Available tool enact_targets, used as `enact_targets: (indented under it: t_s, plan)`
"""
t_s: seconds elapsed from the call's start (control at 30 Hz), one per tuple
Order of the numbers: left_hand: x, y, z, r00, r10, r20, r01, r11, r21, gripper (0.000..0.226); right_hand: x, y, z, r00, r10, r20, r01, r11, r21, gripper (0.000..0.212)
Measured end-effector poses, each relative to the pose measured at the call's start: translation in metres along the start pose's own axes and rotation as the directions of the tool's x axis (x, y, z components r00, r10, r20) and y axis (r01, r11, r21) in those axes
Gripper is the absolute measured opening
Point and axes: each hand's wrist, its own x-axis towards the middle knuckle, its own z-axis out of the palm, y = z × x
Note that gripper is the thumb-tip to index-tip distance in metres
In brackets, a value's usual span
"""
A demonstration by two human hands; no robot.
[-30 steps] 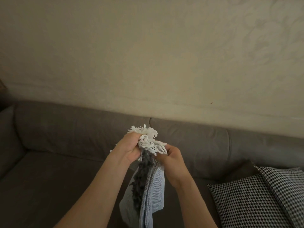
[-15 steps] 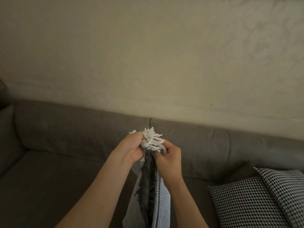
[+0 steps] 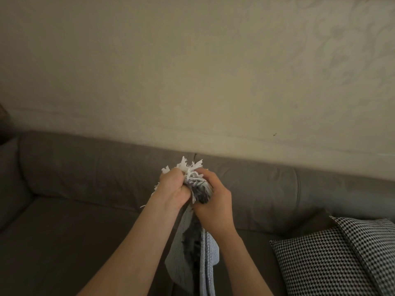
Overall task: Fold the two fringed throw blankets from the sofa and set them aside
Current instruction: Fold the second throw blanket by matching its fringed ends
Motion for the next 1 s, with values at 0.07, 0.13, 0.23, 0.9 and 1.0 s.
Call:
enact_targets:
  t_s: [0.07, 0.13, 0.23, 0.9, 1.0]
  plan:
    - [0.004, 0.0, -0.004, 0.998, 0.032, 0.062, -0.035, 0.999, 0.041, 0.09, 0.003, 0.006, -0.001, 1.0, 0.015, -0.025, -0.015, 1.0, -0.003, 0.06]
    - [-0.006, 0.002, -0.009, 0.993, 0.046, 0.107, -0.064, 0.984, 0.166, 0.084, 0.005, 0.013, -0.002, 0.997, 0.05, -0.059, -0.048, 0.998, 0.039, 0.056]
    - [-0.016, 0.003, -0.02, 0.961, 0.005, 0.278, -0.123, 0.903, 0.411, 0.053, 0.01, 0.017, -0.006, 0.989, 0.111, -0.093, -0.096, 0.984, 0.151, 0.06]
    - [0.021, 0.002, -0.068, 0.715, -0.023, 0.698, -0.694, -0.142, 0.706, 0.053, 0.037, 0.008, -0.051, 0.915, 0.337, -0.223, -0.227, 0.885, 0.407, 0.049]
    - [0.019, 0.001, -0.064, 0.676, 0.011, 0.737, -0.737, 0.005, 0.676, 0.045, 0.039, 0.006, -0.064, 0.884, 0.3, -0.359, -0.206, 0.939, 0.276, 0.042]
